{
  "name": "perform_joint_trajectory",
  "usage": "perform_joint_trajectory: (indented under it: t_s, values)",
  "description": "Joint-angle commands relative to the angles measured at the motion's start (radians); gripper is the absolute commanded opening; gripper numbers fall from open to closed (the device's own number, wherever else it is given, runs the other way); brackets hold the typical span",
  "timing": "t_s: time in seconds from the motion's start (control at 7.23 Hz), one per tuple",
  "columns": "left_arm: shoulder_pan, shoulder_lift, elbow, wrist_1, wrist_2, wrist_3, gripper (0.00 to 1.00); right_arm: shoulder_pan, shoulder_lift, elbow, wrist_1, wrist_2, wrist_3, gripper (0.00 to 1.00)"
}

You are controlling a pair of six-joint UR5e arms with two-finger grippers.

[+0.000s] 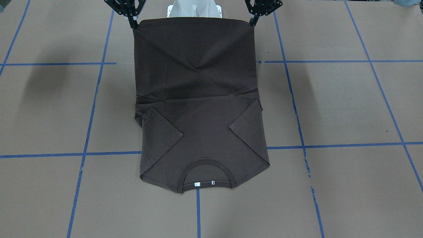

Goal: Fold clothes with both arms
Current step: 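Lift the hem with both grippers and fold it toward the collar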

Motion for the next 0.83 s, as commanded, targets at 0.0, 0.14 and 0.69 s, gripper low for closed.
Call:
perform_joint_trajectory:
  t_s: [0.0,0.14,0.69]
  values:
    - [-0.216,-0.059,0.132,-0.004,-0.076,0.211,0.0,0.218,0.13,-0.159,0.007,0.093,-0.084,0.0]
    - [-0.279,-0.1,0.201,-0.007,-0.082,0.263,0.0,0.296,0.15,-0.247,0.079,0.127,-0.122,0.0]
    - [-0.337,-0.177,0.589,-0.328,-0.076,0.27,0.0,0.421,0.193,-0.675,0.421,0.148,-0.196,0.0]
